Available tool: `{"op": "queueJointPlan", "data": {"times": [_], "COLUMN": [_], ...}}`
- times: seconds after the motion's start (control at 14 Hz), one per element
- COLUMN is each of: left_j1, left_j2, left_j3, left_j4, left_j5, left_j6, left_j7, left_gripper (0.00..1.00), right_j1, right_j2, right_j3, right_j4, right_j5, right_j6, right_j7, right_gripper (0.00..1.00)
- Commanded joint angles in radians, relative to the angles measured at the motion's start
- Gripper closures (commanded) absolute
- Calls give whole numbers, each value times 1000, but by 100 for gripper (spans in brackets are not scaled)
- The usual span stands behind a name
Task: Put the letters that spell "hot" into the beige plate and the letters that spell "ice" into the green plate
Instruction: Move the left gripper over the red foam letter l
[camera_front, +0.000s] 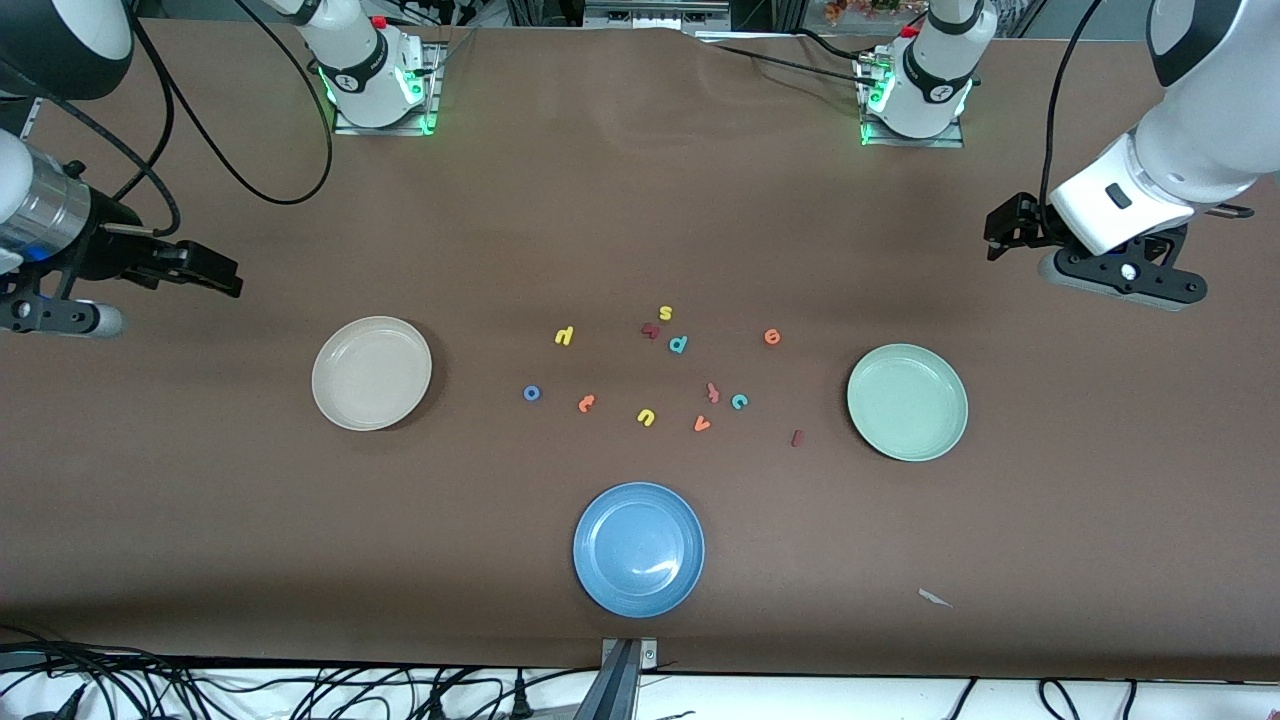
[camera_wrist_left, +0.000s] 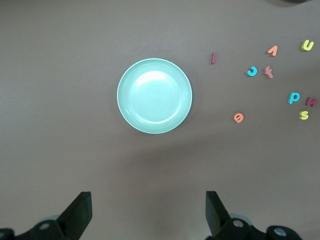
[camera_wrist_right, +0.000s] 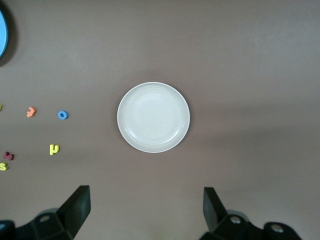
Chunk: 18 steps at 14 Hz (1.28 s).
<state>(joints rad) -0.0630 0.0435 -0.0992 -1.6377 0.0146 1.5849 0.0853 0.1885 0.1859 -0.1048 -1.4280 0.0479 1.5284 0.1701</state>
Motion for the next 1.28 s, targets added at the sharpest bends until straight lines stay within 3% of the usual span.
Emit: {"op": "queueJointPlan", "data": {"times": [0.0,0.93,1.21], "left_j1": [9,15,-5], "left_j2": [-5,-5,68], "left_j3": [-2,-2,-32], "left_j4": [6,7,25], "left_j5": [-10,-10,-42], "left_j6": [-13,-22,1], "left_j7": [19,19,7], "left_gripper": [0,0,0], "right_j1": [0,2,2], "right_j2": [-26,-28,-26], "right_j3": [14,2,2], "right_j4": [-17,-16,-17], "right_j5": [-16,-19,-25], "right_j6": [-10,-10,-5], "right_j7": [0,-1,-1], "right_gripper": [0,0,0]}}
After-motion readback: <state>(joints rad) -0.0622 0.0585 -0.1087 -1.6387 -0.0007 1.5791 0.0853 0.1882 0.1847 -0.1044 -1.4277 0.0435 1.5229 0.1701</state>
